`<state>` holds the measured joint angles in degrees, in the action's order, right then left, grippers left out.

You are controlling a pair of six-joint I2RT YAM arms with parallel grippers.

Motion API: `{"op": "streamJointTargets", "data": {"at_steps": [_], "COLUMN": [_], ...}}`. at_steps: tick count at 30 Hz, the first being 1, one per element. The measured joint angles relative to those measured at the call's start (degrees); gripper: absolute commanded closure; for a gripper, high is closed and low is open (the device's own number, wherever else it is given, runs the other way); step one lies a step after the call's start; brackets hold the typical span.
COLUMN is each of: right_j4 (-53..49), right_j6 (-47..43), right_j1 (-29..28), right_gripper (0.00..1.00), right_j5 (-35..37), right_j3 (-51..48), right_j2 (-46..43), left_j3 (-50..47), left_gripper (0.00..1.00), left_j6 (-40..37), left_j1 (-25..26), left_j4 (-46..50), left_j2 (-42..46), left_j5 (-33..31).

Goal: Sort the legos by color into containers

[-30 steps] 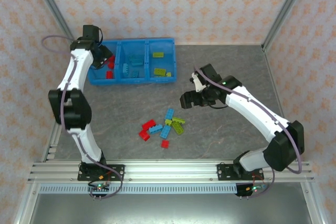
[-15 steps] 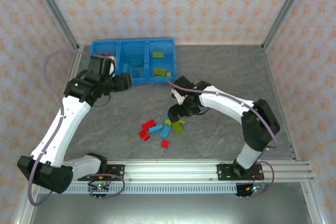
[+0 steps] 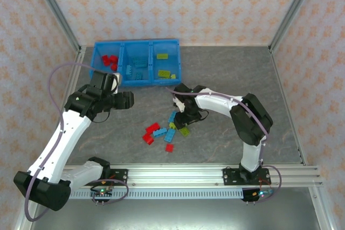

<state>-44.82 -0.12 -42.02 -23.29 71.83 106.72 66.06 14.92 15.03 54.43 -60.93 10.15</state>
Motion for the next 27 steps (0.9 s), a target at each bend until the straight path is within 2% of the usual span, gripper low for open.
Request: {"op": "streamJointTargets", "data": {"at_steps": [2,4,6,7,12,14,16,18,20,24,27], "right_j4": [0.22,0.33,0.31,0.33,0.44,0.74,0.76,0.76,0.74,0.79,0.94], "right_j6": [0.04,0.13,0.20,0.33,0.79,0.90,0.90,1.05,1.38,1.51,1.31], "right_j1": [-0.02,-0.02,-0.07,-0.07,-0.07,-0.07,-0.07,-0.07,-0.07,-0.07,-0.11], "right_gripper": [0.37,0.27,0.23,0.24,0.41,0.39,0.29,0.25,0.26,0.36,0.36], "right_j5": [0.17,0.24,0.50,0.63,1.03,1.25,1.49,2.38,3.26,4.52,5.14], "right_j3": [0.28,0.57,1.09,1.42,4.26,4.85,5.05,5.05,5.05,4.94,4.72], "right_j2": [0.00,0.02,0.04,0.09,1.49,2.27,2.97,3.41,3.67,3.72,4.07], "left_j3": [-0.24,-0.33,-0.68,-0.90,-1.99,-2.34,-2.78,-3.26,-3.74,-4.57,-4.68], "left_gripper": [0.27,0.27,0.27,0.27,0.27,0.27,0.27,0.27,0.27,0.27,0.27], "left_j6": [0.00,0.00,0.00,0.00,0.17,0.20,0.22,0.44,0.63,1.11,1.49], "left_j1": [0.00,0.00,0.00,0.00,0.00,0.00,0.00,0.00,0.00,0.00,0.00], "left_j4": [-0.02,-0.07,-0.28,-0.42,-1.36,-1.55,-1.68,-1.86,-1.97,-1.99,-2.01], "left_j2": [-0.22,-0.31,-0.31,-0.33,-0.35,-0.35,-0.33,-0.28,-0.17,0.20,0.20], "left_j5": [0.07,0.20,0.33,0.42,0.87,1.14,1.29,1.44,1.44,1.44,1.44]}}
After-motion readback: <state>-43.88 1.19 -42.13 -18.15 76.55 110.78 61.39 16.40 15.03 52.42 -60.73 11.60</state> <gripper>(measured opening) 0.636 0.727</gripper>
